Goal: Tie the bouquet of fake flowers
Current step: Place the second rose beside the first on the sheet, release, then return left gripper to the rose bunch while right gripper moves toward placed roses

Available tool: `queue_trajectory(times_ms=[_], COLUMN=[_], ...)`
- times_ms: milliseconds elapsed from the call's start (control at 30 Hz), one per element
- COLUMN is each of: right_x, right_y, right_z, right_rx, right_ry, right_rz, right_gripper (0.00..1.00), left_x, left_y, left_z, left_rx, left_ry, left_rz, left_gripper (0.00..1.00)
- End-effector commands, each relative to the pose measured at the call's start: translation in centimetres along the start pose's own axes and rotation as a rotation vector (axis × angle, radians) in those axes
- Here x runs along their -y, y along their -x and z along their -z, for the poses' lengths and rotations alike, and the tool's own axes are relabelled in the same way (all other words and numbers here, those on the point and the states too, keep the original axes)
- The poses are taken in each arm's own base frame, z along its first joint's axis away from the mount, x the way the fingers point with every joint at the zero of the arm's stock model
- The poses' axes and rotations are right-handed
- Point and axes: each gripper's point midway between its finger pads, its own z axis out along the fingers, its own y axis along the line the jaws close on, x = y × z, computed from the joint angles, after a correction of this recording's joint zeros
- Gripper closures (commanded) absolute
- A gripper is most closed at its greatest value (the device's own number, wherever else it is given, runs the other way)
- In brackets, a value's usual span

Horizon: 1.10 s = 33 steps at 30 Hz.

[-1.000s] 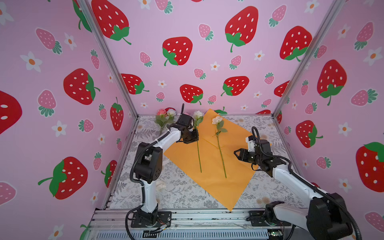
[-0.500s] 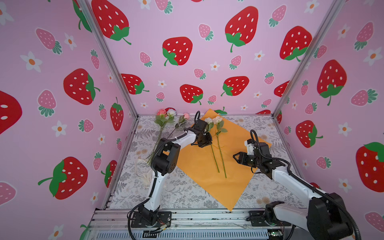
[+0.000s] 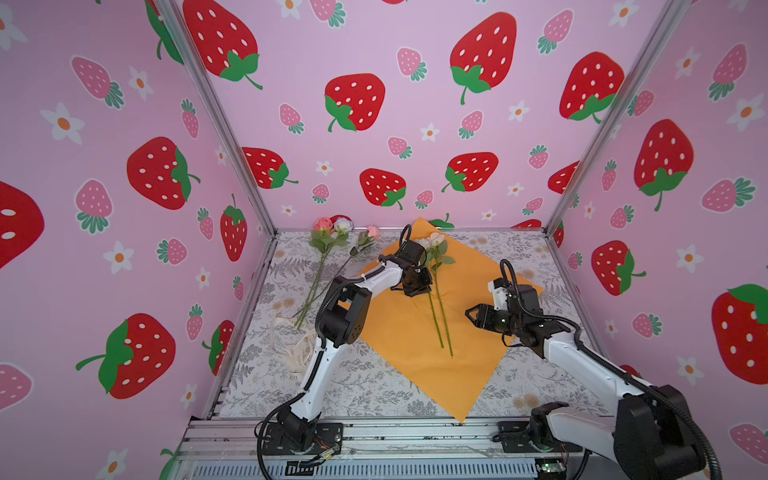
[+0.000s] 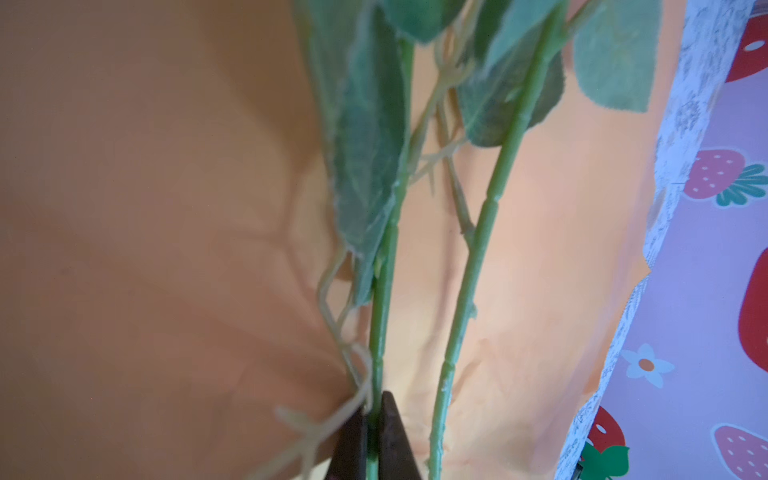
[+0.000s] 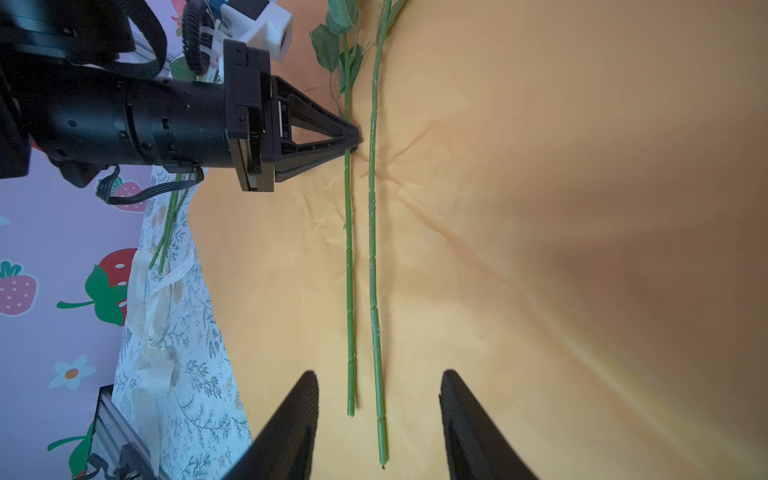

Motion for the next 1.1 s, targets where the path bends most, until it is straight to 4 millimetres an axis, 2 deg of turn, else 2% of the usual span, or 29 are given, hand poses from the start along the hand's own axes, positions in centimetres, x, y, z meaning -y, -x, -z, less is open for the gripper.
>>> queue_trajectory(times_ms=[0, 133, 200, 300, 367, 433, 500, 667, 767, 900, 1067], right_x=[0.3, 0.3, 0.4, 0.2, -0.4, -1.4, -2.5, -5.1, -7.1, -9.3, -11.7], right_y=[-0.6, -0.6, -0.7, -0.5, -0.1, 0.2, 0.4, 1.0, 1.0, 1.0, 0.4], right_z=[-0.3, -0.2, -0.3, -0.2, -0.2, -0.1, -0.1, -0.7, -1.6, -3.1, -5.6], right_rx=[-0.019, -0.019, -0.02, -0.015, -0.006, 0.002, 0.004, -0.01, -0.029, -0.034, -0.074], right_ry=[-0.002, -0.001, -0.003, 0.002, 0.035, 0.083, 0.138, 0.205, 0.231, 0.227, 0.237], right_rz=[-0.01, -0.01, -0.011, -0.01, 0.004, 0.017, 0.035, 0.101, 0.162, 0.242, 0.282], right_gripper=[0.49, 0.49, 0.49, 0.49, 0.49, 0.49, 0.49, 0.49, 0.49, 0.49, 0.49], left_x=[1.1, 2.8, 3.4, 3.1, 2.0, 0.2, -2.6, -11.2, -15.6, -19.1, -21.4], left_y=[0.2, -0.1, -0.3, -0.3, -0.1, 0.7, 2.1, 6.1, 8.3, 10.8, 12.8], left_z=[1.8, 3.9, 5.1, 7.7, 9.6, 11.4, 13.4, 17.7, 19.5, 20.8, 20.3], left_rx=[0.016, 0.027, 0.038, 0.077, 0.108, 0.13, 0.139, 0.103, 0.083, 0.08, 0.032], left_ry=[0.017, -0.018, -0.021, 0.017, 0.063, 0.124, 0.194, 0.347, 0.436, 0.503, 0.559], left_rz=[-0.04, -0.101, -0.138, -0.191, -0.237, -0.273, -0.286, -0.29, -0.287, -0.305, -0.371], left_gripper=[0.81, 0.67, 0.64, 0.56, 0.52, 0.5, 0.5, 0.48, 0.48, 0.45, 0.45])
